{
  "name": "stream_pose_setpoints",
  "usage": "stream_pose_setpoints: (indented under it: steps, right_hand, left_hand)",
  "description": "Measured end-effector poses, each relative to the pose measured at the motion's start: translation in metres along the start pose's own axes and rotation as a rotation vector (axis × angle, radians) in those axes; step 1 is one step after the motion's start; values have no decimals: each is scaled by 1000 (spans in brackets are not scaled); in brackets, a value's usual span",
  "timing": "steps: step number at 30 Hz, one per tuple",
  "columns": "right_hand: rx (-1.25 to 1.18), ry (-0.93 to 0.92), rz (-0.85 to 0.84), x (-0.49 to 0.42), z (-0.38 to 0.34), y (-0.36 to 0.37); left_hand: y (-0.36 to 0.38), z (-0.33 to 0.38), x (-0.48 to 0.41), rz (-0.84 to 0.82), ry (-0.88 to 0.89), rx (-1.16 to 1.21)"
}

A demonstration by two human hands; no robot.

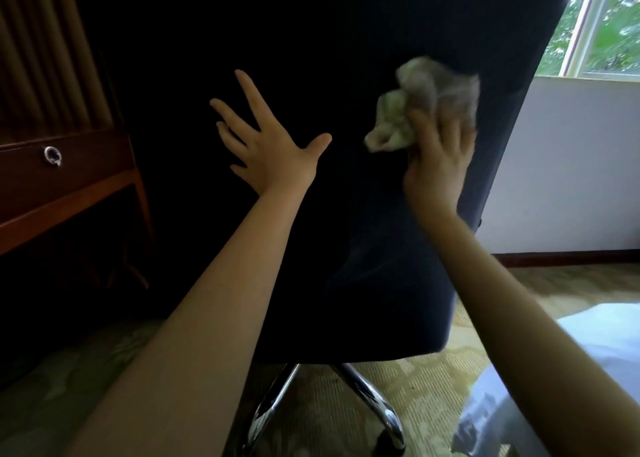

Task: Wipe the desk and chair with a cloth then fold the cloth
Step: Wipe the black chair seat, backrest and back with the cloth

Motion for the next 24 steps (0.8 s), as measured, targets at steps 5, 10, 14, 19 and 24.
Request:
stream_pose_setpoints:
  steps: [5,10,14,19,24]
  right_hand:
    - [6,-499,-362,146,-30,29]
    - [44,-805,-551,182,-17,22]
    - [24,-304,-221,71,7,4]
    - [-29,68,-60,44,6,3]
    - [11,-728,-541,192,-33,36]
  left_hand:
    - [0,-1,1,-10,-3,20]
    - [-2,1,1,-12,-13,3]
    - [-1,2,3,-12,-24,4]
    - [-1,3,3,4,-30,-13]
    - [-2,1,1,-12,-34,-7]
Point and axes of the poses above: each hand's wrist, its own x-axis away from the middle knuckle, its own y-axis out of the palm, z = x × y, the point moved 3 cm from there along -x, towards the middle knuckle, and after that the axes turned 8 degrees about -z, right-handed, at the moved point
